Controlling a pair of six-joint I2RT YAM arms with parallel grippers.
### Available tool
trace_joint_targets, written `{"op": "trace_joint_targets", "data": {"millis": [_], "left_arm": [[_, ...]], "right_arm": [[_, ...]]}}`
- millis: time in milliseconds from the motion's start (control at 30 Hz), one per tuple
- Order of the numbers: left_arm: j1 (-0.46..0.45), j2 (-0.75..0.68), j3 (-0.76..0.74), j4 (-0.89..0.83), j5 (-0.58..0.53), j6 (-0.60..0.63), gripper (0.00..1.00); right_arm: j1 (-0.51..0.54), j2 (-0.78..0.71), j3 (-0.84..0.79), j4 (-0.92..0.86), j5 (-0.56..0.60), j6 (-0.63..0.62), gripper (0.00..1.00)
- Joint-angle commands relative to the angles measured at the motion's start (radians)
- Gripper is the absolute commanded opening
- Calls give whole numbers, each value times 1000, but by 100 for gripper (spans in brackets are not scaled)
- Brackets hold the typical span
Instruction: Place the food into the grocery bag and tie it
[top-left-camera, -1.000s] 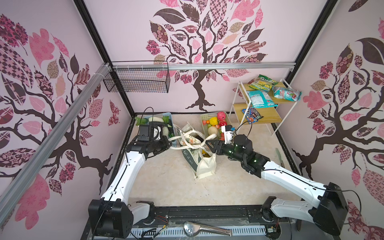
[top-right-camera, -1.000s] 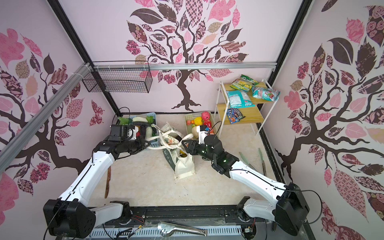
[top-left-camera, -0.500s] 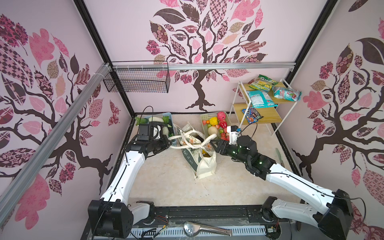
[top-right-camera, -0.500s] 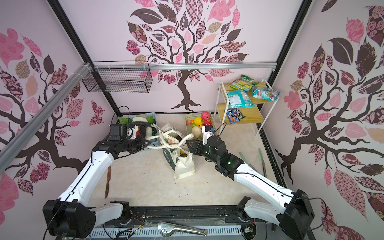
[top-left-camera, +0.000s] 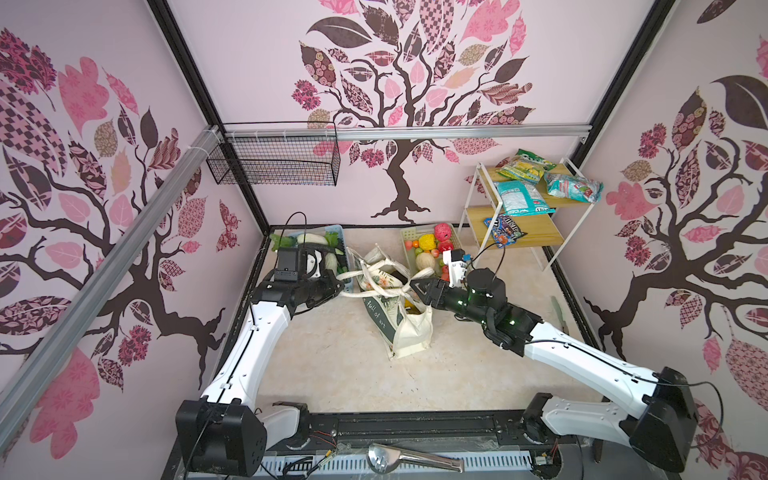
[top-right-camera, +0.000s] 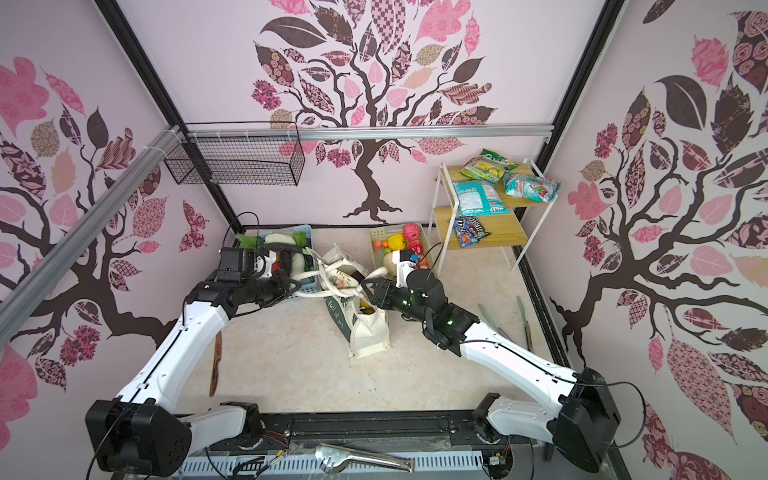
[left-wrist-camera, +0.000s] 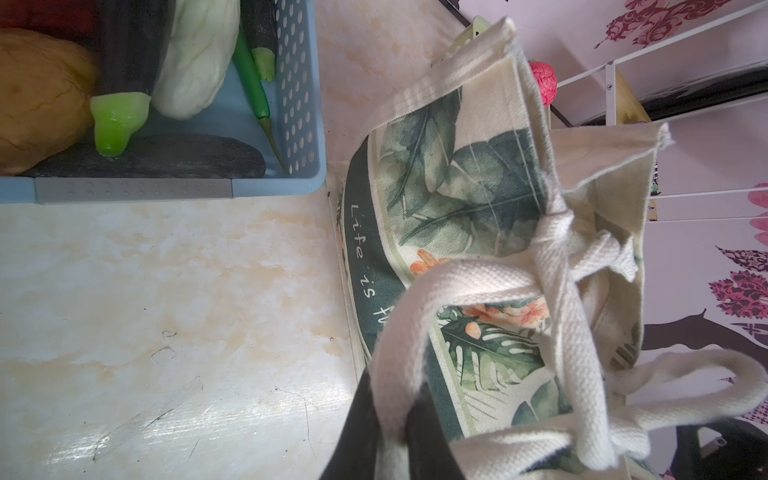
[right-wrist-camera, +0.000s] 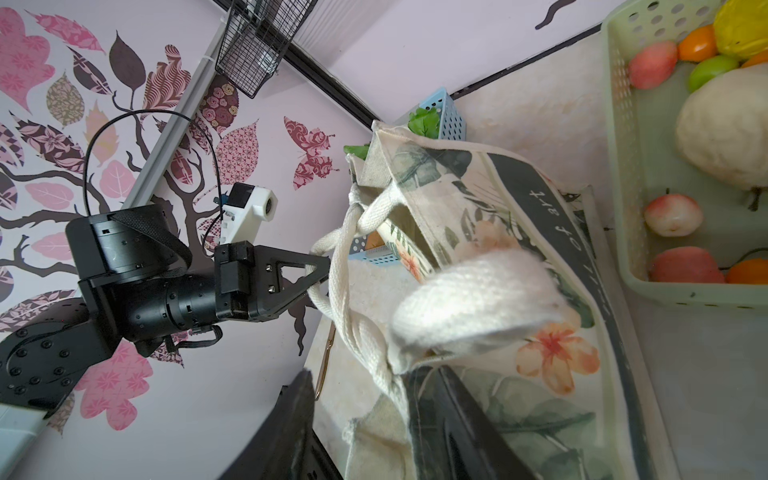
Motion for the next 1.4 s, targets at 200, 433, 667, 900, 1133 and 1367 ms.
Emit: {"op": "trace_joint_targets", "data": {"millis": [200,433,667,900,1133,1367], "left_arm": [[-1,-6,35,18,-3,1,6],[-1,-4,31,18,-6,6,7],[1,-14,18,16,-26,2,6],[31,-28,-16,18,-29,-5,6],[118,-54,-65,27,0,-17,3],[146,-57,-106,63,-21,-47,2]], "right_arm": [[5,103,76,92,3,32,47],[5,124,82,95,56,61,26],[-10,83,63,87,163,76,13],[-102,5,-5,126,229,184,5],[-183,-50,-77,109,297,271,4],[-217,-75,-101,7,373,248,0]]}}
